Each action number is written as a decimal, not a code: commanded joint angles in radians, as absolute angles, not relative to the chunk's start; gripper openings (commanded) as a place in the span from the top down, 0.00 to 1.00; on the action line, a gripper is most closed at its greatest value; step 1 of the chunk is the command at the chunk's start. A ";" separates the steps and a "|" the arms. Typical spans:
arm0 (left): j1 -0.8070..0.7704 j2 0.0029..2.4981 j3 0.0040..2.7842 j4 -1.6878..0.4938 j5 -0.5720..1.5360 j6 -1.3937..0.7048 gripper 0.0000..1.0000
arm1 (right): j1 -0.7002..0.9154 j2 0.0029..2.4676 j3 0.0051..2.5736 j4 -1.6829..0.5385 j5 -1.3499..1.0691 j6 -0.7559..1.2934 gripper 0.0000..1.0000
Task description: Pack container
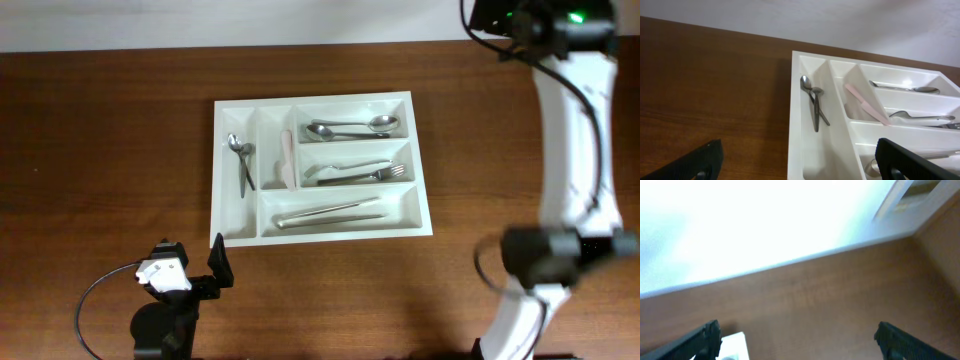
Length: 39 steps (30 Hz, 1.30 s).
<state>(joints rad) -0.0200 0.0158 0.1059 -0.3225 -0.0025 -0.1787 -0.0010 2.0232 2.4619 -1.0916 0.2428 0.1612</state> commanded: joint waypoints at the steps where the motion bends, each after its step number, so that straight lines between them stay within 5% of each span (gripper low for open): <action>1: -0.017 0.005 0.099 -0.320 0.012 -0.170 0.01 | 0.000 1.782 2.235 -0.983 0.297 0.174 0.01; 9: -0.017 0.005 0.099 -0.320 0.012 -0.170 0.01 | 0.000 1.192 1.396 -0.547 0.311 0.174 0.01; 21: -0.017 0.005 0.099 -0.320 0.012 -0.170 0.01 | -0.001 0.590 0.629 -0.403 0.200 0.245 0.01; 39: -0.017 0.005 0.099 -0.320 0.012 -0.170 0.01 | -0.002 0.144 0.261 -0.448 0.168 0.271 0.01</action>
